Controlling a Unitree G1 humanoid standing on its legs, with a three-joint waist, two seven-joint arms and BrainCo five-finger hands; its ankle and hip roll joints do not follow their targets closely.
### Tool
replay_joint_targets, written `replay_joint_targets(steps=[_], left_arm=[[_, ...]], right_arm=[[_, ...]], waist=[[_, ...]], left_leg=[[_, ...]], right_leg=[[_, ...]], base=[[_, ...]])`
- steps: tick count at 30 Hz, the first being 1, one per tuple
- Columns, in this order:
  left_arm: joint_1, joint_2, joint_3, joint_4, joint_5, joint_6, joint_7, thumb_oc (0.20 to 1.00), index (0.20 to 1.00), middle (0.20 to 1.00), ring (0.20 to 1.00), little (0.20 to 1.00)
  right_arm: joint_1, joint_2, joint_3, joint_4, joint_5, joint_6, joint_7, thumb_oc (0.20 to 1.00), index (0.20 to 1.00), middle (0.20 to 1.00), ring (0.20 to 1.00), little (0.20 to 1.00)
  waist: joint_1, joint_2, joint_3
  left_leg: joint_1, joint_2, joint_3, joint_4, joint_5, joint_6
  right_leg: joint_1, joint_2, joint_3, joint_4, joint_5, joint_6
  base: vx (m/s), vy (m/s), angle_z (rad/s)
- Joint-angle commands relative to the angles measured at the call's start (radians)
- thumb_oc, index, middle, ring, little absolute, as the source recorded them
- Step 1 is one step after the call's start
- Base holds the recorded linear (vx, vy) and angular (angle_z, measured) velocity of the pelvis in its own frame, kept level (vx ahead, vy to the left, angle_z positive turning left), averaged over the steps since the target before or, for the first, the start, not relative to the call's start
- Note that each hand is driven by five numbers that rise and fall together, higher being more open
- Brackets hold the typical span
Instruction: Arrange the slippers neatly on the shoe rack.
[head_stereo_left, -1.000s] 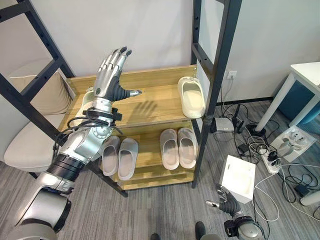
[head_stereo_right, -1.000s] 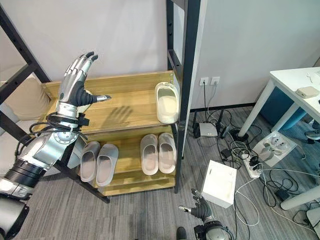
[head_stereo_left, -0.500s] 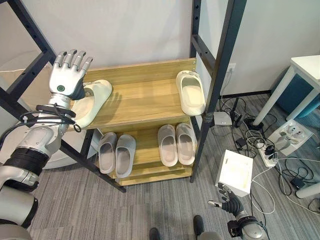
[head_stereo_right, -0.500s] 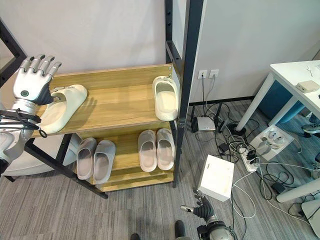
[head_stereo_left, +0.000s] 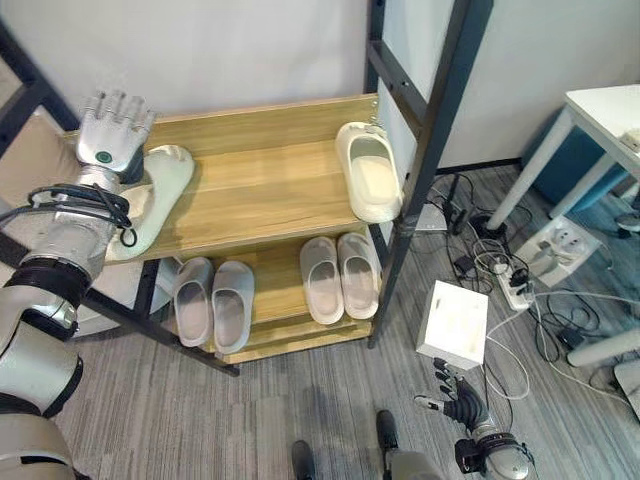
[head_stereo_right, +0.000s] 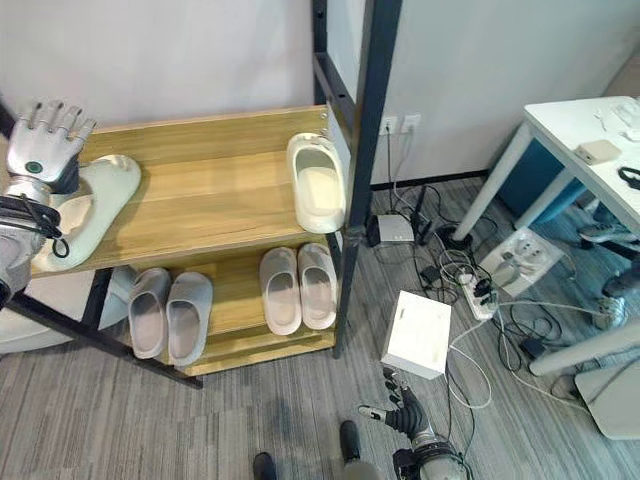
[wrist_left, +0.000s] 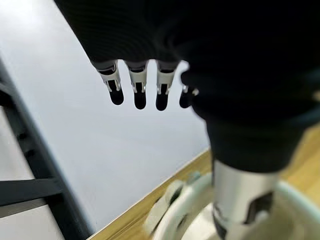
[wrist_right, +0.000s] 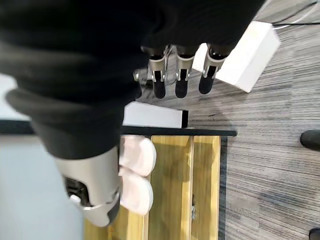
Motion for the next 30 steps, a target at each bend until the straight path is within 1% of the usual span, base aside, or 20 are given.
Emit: replay_joint_targets(steps=[1,2,3,4,5,12,16,19,21,22,23,24,25,26,30], left_arm=[[-0.156,0.043,0.012,0.046,0.005,0.041,0.017,1.0,1.0,1.0,1.0,1.0],[-0.17,0.048,-0.008,0.058,0.009,0.042,0.01,1.0,1.0,1.0,1.0,1.0],[-0.175,0.047,-0.015,0.069,0.01,0.042,0.004,0.617,0.617,0.617,0.617,0.617],[-0.173,0.047,-0.016,0.081,0.007,0.041,0.001,0.3,0.3,0.3,0.3,0.3],[-0.175,0.046,-0.016,0.086,0.003,0.04,-0.003,0.2,0.2,0.2,0.2,0.2],[-0.177,0.044,-0.01,0.071,-0.032,0.02,-0.017,0.2,0.2,0.2,0.2,0.2],[-0.168,0.004,0.004,0.028,-0.042,0.014,-0.012,0.2,0.2,0.2,0.2,0.2],[-0.164,-0.036,0.019,-0.057,-0.03,0.011,-0.008,0.2,0.2,0.2,0.2,0.2],[-0.16,-0.041,0.022,-0.084,-0.021,0.01,-0.01,0.2,0.2,0.2,0.2,0.2],[-0.164,-0.06,0.024,-0.165,0.004,0.008,-0.012,0.2,0.2,0.2,0.2,0.2],[-0.163,-0.06,0.025,-0.167,0.005,0.008,-0.013,0.2,0.2,0.2,0.2,0.2],[-0.16,-0.083,0.036,-0.214,0.022,0.012,-0.01,0.2,0.2,0.2,0.2,0.2],[-0.159,-0.083,0.037,-0.215,0.023,0.012,-0.01,0.2,0.2,0.2,0.2,0.2],[-0.169,-0.108,0.033,-0.219,0.036,0.017,-0.009,0.2,0.2,0.2,0.2,0.2],[-0.204,-0.149,0.005,-0.205,0.048,0.022,-0.006,0.2,0.2,0.2,0.2,0.2]], right_arm=[[-0.043,-0.029,-0.042,-0.055,0.046,-0.052,0.003,1.0,1.0,1.0,1.0,1.0],[-0.041,-0.028,-0.048,-0.055,0.072,-0.052,0.007,1.0,1.0,1.0,1.0,1.0],[-0.041,-0.026,-0.05,-0.056,0.084,-0.051,0.01,1.0,1.0,1.0,1.0,1.0],[-0.04,-0.023,-0.052,-0.057,0.092,-0.051,0.013,1.0,1.0,1.0,1.0,1.0],[-0.039,-0.023,-0.054,-0.06,0.099,-0.051,0.015,1.0,1.0,1.0,1.0,1.0],[-0.045,-0.012,-0.053,-0.061,0.11,-0.043,0.016,1.0,1.0,1.0,1.0,1.0],[-0.049,-0.003,-0.047,-0.053,0.118,-0.038,0.013,1.0,1.0,1.0,1.0,1.0],[-0.048,0.003,-0.048,-0.044,0.122,-0.034,0.009,1.0,1.0,1.0,1.0,1.0],[-0.047,0.003,-0.049,-0.042,0.123,-0.032,0.01,1.0,1.0,1.0,1.0,1.0],[-0.043,0.005,-0.052,-0.043,0.126,-0.028,0.012,1.0,1.0,1.0,1.0,1.0],[-0.043,0.004,-0.052,-0.043,0.126,-0.028,0.012,1.0,1.0,1.0,1.0,1.0],[-0.038,0.004,-0.056,-0.044,0.129,-0.027,0.013,1.0,1.0,1.0,1.0,1.0],[-0.038,0.004,-0.057,-0.045,0.129,-0.027,0.013,1.0,1.0,1.0,1.0,1.0],[-0.031,0.002,-0.061,-0.048,0.136,-0.026,0.014,1.0,1.0,1.0,1.0,1.0],[-0.02,-0.005,-0.079,-0.054,0.162,-0.026,0.008,1.0,1.0,1.0,1.0,1.0]], waist=[[0.0,0.011,0.051],[-0.004,0.011,0.053],[-0.006,0.012,0.055],[-0.006,0.011,0.056],[-0.008,0.011,0.058],[-0.007,0.006,0.066],[-0.003,0.004,0.07],[-0.001,0.008,0.069],[-0.002,0.009,0.068],[-0.002,0.01,0.065],[-0.002,0.011,0.066],[-0.005,0.012,0.063],[-0.005,0.013,0.063],[-0.012,0.015,0.06],[-0.029,0.022,0.058]], left_leg=[[0.094,-0.041,0.003,0.0,-0.207,0.044],[0.092,-0.041,0.007,0.0,-0.208,0.045],[0.091,-0.041,0.008,0.0,-0.208,0.045],[0.09,-0.042,0.009,0.0,-0.209,0.046],[0.088,-0.042,0.012,0.0,-0.209,0.046],[0.074,-0.044,0.011,0.0,-0.206,0.047],[0.076,-0.045,0.005,0.0,-0.206,0.047],[0.084,-0.046,-0.002,0.0,-0.209,0.046],[0.088,-0.045,-0.002,0.0,-0.21,0.046],[0.096,-0.044,-0.005,0.0,-0.212,0.045],[0.096,-0.043,-0.005,0.0,-0.213,0.045],[0.103,-0.042,-0.005,0.0,-0.214,0.044],[0.104,-0.042,-0.005,0.0,-0.214,0.044],[0.11,-0.04,-0.002,0.0,-0.215,0.043],[0.114,-0.035,0.008,0.0,-0.213,0.039]], right_leg=[[0.108,-0.025,-0.014,-0.004,-0.155,0.106],[0.104,-0.025,-0.011,-0.004,-0.153,0.108],[0.101,-0.025,-0.009,-0.004,-0.152,0.108],[0.099,-0.025,-0.008,-0.004,-0.15,0.109],[0.096,-0.026,-0.007,-0.004,-0.15,0.11],[0.082,-0.026,-0.01,-0.004,-0.143,0.111],[0.087,-0.028,-0.015,-0.004,-0.15,0.109],[0.098,-0.029,-0.019,-0.004,-0.158,0.107],[0.103,-0.03,-0.021,-0.004,-0.16,0.106],[0.111,-0.03,-0.024,-0.004,-0.165,0.104],[0.112,-0.03,-0.024,-0.004,-0.165,0.104],[0.118,-0.029,-0.023,-0.004,-0.168,0.101],[0.119,-0.028,-0.023,-0.004,-0.169,0.101],[0.123,-0.027,-0.021,-0.004,-0.172,0.099],[0.121,-0.021,-0.007,-0.004,-0.174,0.095]], base=[[0.02,0.025,-0.09],[0.03,0.028,-0.06],[0.03,0.036,-0.04],[0.0,0.0,0.0],[0.01,0.018,-0.03],[0.0,0.003,-0.01],[-0.01,-0.016,0.0],[-0.02,-0.04,0.04],[-0.01,-0.042,0.06],[-0.01,-0.044,0.05],[-0.03,-0.088,0.01],[-0.02,-0.045,-0.02],[-0.03,-0.094,-0.04],[-0.02,-0.074,-0.07],[-0.03,-0.083,-0.04]])
